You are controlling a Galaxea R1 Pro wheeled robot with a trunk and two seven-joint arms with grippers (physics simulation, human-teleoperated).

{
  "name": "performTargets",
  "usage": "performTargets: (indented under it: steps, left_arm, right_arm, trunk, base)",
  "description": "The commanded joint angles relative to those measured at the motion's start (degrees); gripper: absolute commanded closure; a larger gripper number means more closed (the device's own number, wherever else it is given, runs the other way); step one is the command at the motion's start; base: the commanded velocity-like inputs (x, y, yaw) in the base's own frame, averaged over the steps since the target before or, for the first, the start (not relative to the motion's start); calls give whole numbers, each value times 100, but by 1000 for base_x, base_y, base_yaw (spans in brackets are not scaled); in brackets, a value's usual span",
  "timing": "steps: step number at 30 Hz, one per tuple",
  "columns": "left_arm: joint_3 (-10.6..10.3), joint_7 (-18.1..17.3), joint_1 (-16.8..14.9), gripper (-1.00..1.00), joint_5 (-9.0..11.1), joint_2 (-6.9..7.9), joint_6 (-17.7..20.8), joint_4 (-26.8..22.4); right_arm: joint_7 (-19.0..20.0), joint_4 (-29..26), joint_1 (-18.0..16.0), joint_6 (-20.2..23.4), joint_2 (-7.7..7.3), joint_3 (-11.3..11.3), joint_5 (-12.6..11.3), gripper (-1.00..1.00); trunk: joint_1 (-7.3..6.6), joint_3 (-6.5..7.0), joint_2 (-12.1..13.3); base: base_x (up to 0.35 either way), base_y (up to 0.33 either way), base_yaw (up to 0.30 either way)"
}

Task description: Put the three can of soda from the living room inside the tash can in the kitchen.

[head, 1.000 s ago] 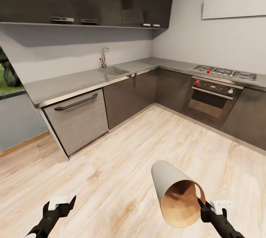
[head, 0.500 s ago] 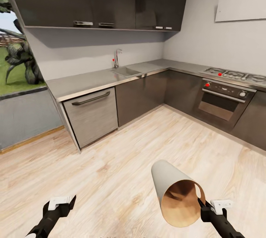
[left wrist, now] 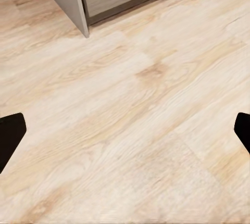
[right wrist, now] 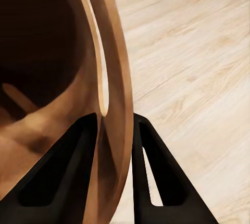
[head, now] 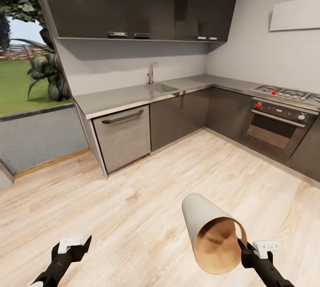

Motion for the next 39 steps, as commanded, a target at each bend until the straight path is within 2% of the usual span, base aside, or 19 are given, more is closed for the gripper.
performTargets:
  steps: [1, 14, 15, 16, 19, 26, 31, 39]
  left_arm:
    - [0, -1, 0, -100, 1, 0, 0, 0]
    - [0, 6, 0, -100, -1, 0, 0, 19]
    - [0, 6, 0, -100, -1, 0, 0, 25]
    - [0, 6, 0, -100, -1, 0, 0, 32]
    - [0, 6, 0, -100, 1, 0, 0, 34]
    - [0, 6, 0, -100, 1, 0, 0, 35]
    - [0, 6, 0, -100, -4, -2, 0, 41]
    - [0, 6, 0, -100, -5, 0, -2, 37]
  right_arm:
    - [38, -6, -2, 4, 1, 1, -44, 100]
    - [30, 18, -2, 10, 18, 5, -21, 100]
    - [13, 21, -2, 10, 25, 7, -19, 100]
    - [-165, 30, -2, 10, 38, 15, -11, 100]
    - [-253, 33, -2, 10, 42, 24, -7, 100]
    - [-321, 58, -2, 10, 65, 39, -10, 100]
    - [-333, 114, -2, 10, 143, 72, 1, 100]
    - [-335, 123, -2, 10, 158, 76, 3, 100]
  trunk:
    - [0, 8, 0]
    - [0, 87, 0]
    - [0, 92, 0]
    - [0, 95, 0]
    - [0, 103, 0]
    - [0, 101, 0]
    - [0, 87, 0]
    - [0, 62, 0]
  base:
    - [-202, 0, 164]
    - [-159, 0, 199]
    - [-86, 0, 220]
    - [-28, 0, 231]
    - [-17, 0, 194]
    - [-4, 0, 110]
    - [0, 0, 207]
    - [0, 0, 224]
